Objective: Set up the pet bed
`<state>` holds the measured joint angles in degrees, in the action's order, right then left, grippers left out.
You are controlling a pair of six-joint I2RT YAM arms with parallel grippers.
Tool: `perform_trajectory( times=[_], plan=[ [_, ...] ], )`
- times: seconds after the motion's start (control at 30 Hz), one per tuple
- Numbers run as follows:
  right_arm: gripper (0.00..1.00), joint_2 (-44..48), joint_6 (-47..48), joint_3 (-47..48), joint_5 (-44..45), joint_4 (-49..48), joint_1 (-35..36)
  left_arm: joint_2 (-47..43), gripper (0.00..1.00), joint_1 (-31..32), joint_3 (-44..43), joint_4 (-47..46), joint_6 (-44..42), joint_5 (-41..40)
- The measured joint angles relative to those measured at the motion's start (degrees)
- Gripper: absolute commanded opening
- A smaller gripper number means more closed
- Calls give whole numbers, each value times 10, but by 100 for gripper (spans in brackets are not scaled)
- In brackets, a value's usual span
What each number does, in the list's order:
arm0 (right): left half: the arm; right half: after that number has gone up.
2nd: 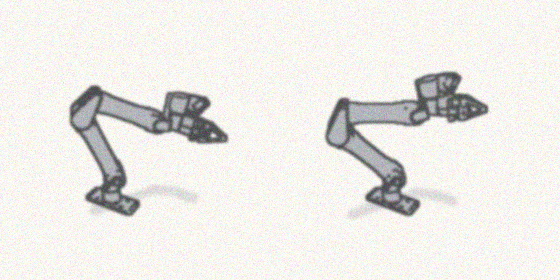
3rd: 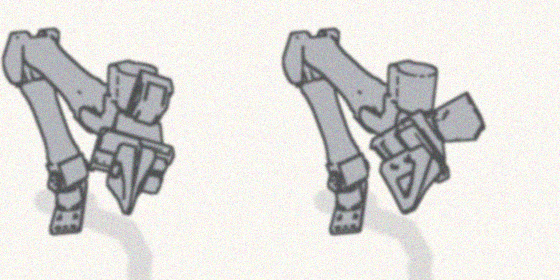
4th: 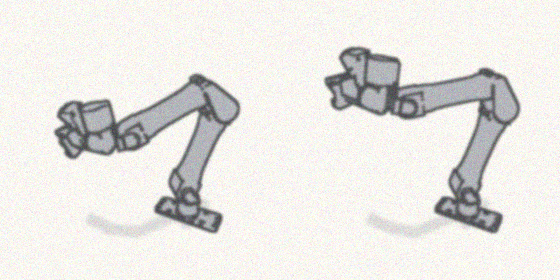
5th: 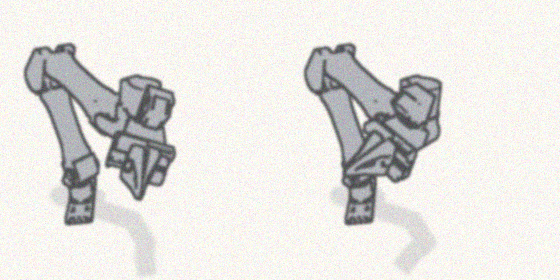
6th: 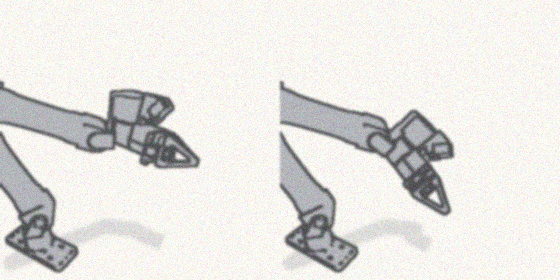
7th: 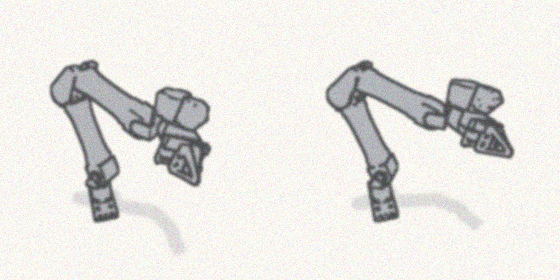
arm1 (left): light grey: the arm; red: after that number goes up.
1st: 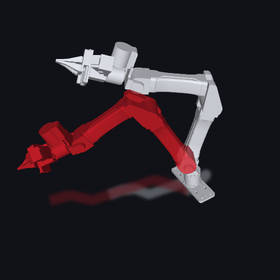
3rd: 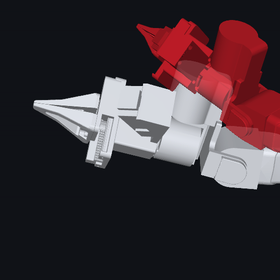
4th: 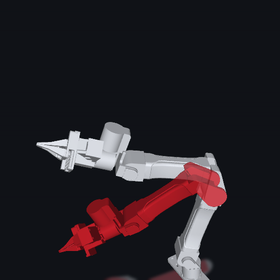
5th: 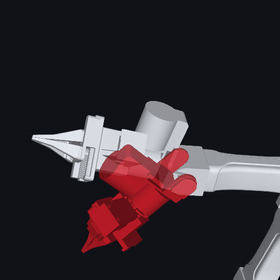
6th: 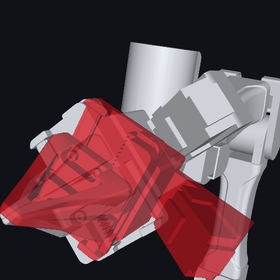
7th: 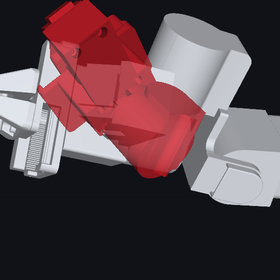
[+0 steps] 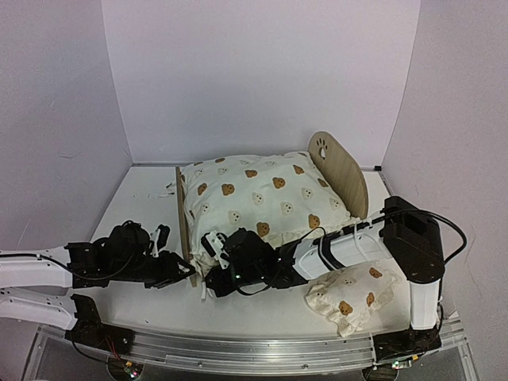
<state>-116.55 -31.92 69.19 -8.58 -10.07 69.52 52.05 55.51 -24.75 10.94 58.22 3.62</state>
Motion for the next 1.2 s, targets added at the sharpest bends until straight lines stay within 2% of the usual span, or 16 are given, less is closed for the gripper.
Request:
perform_trajectory(
  times=[0.3,0.53,0.67,0.83,0.97,1.2],
  plan=[
    [0,0,0,0,-9,0,0,-16,0,0,-7,16,-22,-39],
    [0,0,0,-1,-11,0,0,-43,0,3,-19,72,-43,-81],
    [0,0,0,-4,-11,0,0,-96,0,3,-38,141,-33,-141],
    [0,0,-3,-4,-10,0,0,-118,0,3,-70,233,21,-235],
    [0,0,-12,-15,-11,-4,-1,-93,0,3,-72,273,55,-297],
    [0,-20,-20,-17,-26,-32,-1,29,0,3,-72,297,133,-363]
  ],
)
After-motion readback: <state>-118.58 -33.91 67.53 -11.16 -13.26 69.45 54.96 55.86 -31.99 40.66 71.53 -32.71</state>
